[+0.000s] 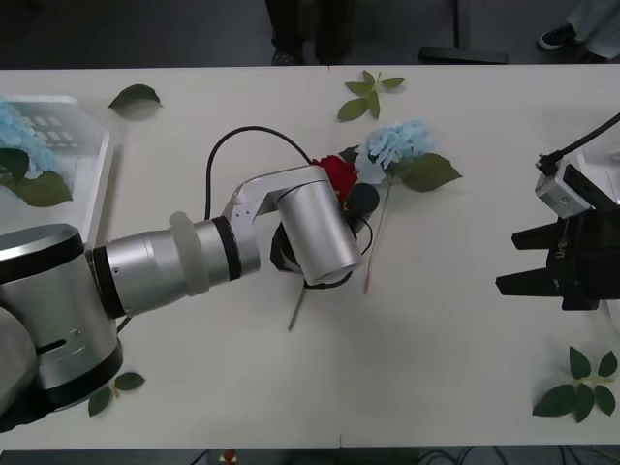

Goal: Place the red flowers into the right box and the blue flowers into the left box. If a person shows an open palm, hand one flower to the person first, then continue sorting.

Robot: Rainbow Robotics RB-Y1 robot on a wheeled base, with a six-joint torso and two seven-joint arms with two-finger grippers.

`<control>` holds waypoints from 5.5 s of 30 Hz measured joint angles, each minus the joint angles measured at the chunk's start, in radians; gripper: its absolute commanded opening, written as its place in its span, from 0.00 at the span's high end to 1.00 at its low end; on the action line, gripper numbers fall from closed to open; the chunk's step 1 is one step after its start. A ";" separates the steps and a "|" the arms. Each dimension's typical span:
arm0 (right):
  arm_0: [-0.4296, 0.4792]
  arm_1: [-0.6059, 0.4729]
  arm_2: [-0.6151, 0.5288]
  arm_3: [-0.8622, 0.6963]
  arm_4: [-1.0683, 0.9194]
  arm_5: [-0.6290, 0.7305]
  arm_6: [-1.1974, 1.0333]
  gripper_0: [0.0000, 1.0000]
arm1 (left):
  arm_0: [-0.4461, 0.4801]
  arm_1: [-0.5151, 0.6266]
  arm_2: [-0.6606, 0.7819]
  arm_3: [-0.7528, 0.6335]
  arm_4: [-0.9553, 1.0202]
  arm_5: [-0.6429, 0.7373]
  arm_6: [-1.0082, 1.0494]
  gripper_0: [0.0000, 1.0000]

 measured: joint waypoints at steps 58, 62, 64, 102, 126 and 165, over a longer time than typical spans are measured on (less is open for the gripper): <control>0.016 -0.012 -0.044 0.151 -0.322 -0.033 -0.017 0.00 | 0.216 0.186 0.535 -0.638 0.427 -0.529 -0.290 1.00; 0.003 -0.015 0.000 0.180 -0.343 -0.102 -0.038 0.00 | 0.216 0.177 0.535 -0.638 0.430 -0.539 -0.290 1.00; -0.016 -0.015 0.027 0.180 -0.343 -0.127 -0.042 0.00 | 0.216 0.172 0.535 -0.638 0.430 -0.539 -0.290 1.00; -0.183 0.015 0.270 0.102 -0.221 -0.462 -0.480 1.00 | 0.216 0.170 0.535 -0.675 0.441 -0.572 -0.299 1.00; -0.183 0.027 0.270 0.097 -0.221 -0.487 -0.481 1.00 | 0.216 0.170 0.535 -0.675 0.449 -0.602 -0.307 0.13; -0.183 -0.274 -0.246 0.756 0.277 0.220 -0.481 1.00 | 0.216 0.216 1.111 -0.434 0.862 0.116 -1.471 0.00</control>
